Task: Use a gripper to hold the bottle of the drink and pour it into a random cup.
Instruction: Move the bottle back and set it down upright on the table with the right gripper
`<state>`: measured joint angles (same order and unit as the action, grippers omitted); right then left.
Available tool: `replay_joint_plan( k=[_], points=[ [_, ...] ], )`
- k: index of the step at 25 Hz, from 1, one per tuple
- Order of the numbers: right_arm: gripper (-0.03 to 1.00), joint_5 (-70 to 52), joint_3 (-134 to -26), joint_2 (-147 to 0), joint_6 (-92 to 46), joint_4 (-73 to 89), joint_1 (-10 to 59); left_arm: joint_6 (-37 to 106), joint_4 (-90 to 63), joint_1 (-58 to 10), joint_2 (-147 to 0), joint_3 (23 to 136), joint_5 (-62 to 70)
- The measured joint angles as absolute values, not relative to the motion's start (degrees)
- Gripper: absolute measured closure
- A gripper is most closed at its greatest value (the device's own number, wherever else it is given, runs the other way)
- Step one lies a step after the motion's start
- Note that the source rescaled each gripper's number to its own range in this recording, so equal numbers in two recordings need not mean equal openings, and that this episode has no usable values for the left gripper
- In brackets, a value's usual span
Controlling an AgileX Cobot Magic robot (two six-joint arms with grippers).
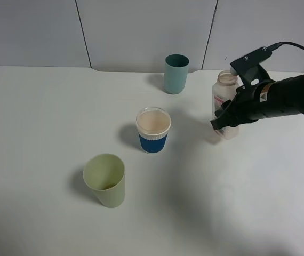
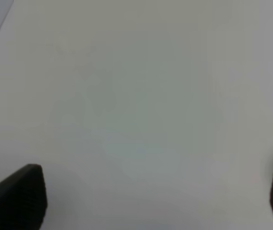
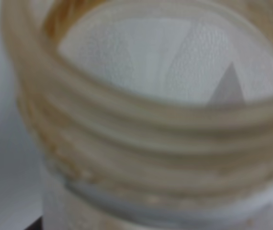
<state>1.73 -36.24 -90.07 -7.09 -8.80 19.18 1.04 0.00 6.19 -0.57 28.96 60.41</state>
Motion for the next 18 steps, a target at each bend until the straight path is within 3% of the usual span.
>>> replay_joint_plan(
  k=[7,18],
  points=[
    [0.97,3.2,-35.9,-91.0,-5.4,-8.7,19.2,1.0,0.0,6.2,-0.6,29.0,60.4],
    [0.97,18.0,-29.1,-94.5,-5.6,-6.6,19.2,1.0,0.0,6.2,-0.6,29.0,60.4]
  ],
)
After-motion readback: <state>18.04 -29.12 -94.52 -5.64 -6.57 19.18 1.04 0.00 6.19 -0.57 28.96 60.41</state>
